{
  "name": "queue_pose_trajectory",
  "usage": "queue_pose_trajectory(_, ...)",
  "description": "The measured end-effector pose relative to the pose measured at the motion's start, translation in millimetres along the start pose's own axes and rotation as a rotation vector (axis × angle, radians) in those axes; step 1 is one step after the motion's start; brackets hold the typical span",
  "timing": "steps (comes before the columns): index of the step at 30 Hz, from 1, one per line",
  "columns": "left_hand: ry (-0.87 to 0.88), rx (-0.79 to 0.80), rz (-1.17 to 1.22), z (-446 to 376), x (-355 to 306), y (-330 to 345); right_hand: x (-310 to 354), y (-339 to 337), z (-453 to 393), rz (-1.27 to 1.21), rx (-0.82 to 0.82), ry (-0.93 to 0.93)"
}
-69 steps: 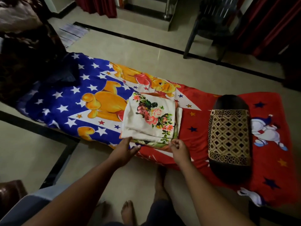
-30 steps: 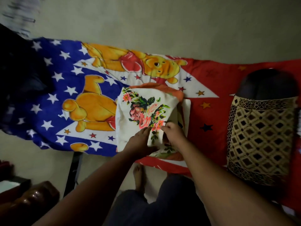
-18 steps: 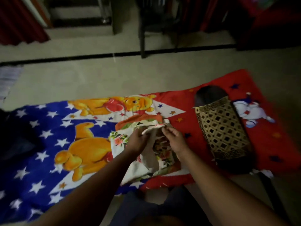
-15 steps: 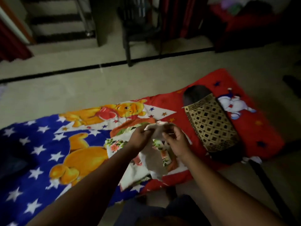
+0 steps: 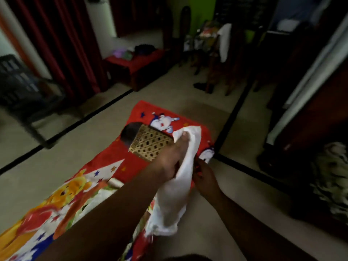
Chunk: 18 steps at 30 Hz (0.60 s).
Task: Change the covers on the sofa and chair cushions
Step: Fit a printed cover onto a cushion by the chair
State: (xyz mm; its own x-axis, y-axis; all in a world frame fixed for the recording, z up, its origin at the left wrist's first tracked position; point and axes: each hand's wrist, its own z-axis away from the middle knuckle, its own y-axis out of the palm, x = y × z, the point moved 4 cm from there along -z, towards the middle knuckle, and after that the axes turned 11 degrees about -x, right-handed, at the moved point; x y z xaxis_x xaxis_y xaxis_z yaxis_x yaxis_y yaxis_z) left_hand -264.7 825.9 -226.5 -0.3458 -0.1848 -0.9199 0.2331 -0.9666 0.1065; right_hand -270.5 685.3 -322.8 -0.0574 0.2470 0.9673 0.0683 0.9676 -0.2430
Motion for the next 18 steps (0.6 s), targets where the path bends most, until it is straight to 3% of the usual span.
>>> queue_pose_trajectory(3, 0.047, 0.189, 0.039, 6.2, -4.4, 99.3, -8.2, -83.6, 14.8, -0.09, -0.109, 0.079)
queue_pose_trajectory(6, 0.054, 0.258, 0.026, 6.8, 6.2, 183.3, -23.7, -165.3, 30.8, -0.142, -0.209, 0.09)
queue_pose_trajectory(12, -0.086, 0.303, 0.049, 22.8, 33.3, 347.4, -78.5, -319.8, 46.8, 0.185, -0.254, 0.159)
queue_pose_trajectory(15, -0.033, 0.449, -0.028, 35.3, 46.4, 416.7, -100.0, -396.1, 53.8, 0.206, -0.469, 0.232)
queue_pose_trajectory(18, 0.121, 0.611, -0.326, 60.8, 74.3, 473.2, -110.6, -472.5, 60.9, 0.246, -0.717, 0.288)
